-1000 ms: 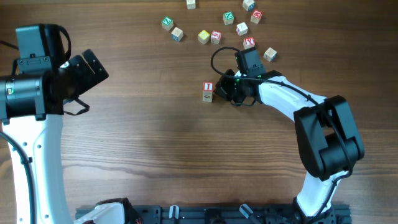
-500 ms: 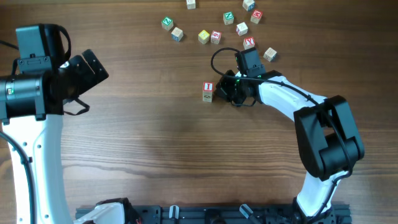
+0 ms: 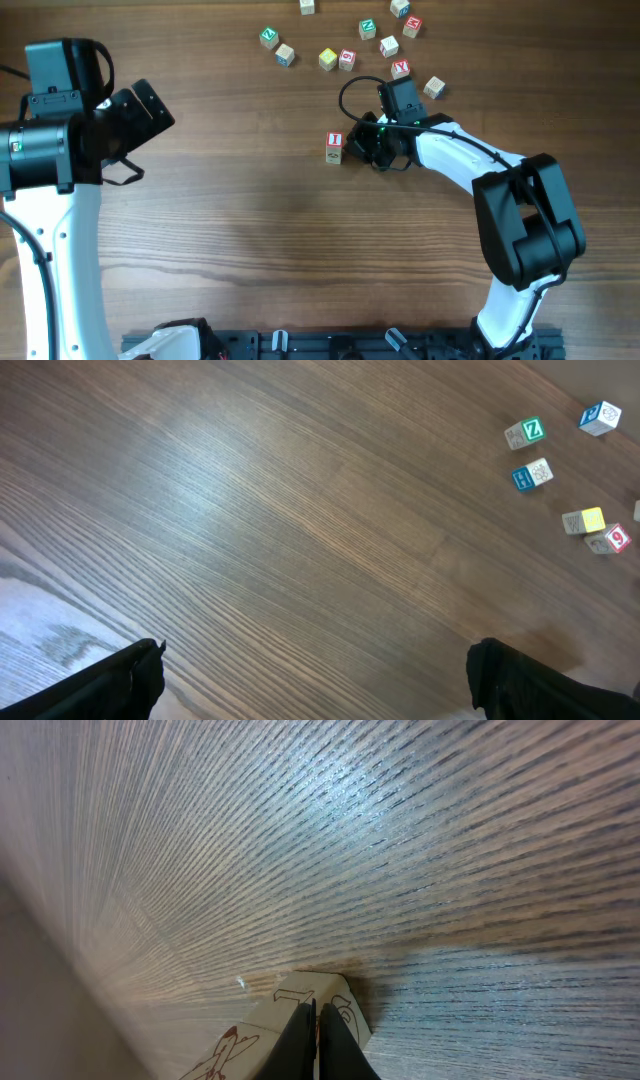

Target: Form a tower

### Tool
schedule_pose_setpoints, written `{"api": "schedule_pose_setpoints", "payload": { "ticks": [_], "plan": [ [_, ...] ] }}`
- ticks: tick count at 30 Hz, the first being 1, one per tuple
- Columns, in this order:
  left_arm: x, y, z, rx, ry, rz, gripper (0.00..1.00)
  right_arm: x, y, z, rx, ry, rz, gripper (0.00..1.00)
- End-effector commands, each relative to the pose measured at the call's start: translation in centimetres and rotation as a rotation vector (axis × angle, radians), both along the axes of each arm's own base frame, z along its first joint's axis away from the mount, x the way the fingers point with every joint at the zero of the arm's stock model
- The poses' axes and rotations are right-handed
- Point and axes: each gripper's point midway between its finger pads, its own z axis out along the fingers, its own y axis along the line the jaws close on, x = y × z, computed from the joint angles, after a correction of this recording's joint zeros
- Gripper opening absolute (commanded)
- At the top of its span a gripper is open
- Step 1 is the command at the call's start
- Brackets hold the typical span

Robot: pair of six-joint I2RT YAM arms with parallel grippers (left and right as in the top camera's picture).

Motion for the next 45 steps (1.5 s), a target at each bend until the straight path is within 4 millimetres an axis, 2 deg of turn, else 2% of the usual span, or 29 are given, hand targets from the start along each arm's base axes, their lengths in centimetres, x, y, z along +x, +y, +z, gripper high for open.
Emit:
{"api": "schedule_pose_setpoints", "payload": {
  "ticks": [1, 36, 39, 42, 43, 45],
  "plan": [
    [-0.3, 0.2, 0.4, 0.001, -0.017, 0.015, 1.00, -0.7, 0.4, -1.1, 0.006, 0.031, 0.016, 0.05],
    [-0.3, 0.2, 0.4, 0.001, -0.017, 0.015, 1.00, -0.2, 0.3, -1.1, -0.003, 0.010, 0.007, 0.04],
    [-0.3, 0.2, 0.4, 0.001, -0.017, 0.015, 1.00, 0.0, -1.2, -1.6, -0.047, 0.023, -0.029, 0.05],
    [-0.3, 0.2, 0.4, 0.001, -0.017, 0.015, 1.00, 0.7, -4.7, -2.2, -0.111, 0.036, -0.086, 0.05],
    [-0.3, 0.2, 0.4, 0.001, -0.017, 0.015, 1.00, 0.9, -6.0, -1.8, -0.125, 0.024, -0.080, 0.04],
    [-0.3, 0.2, 0.4, 0.001, -0.017, 0.015, 1.00, 1.5, -8.7, 0.3, -0.190, -0.052, -0.057, 0.04]
  ]
}}
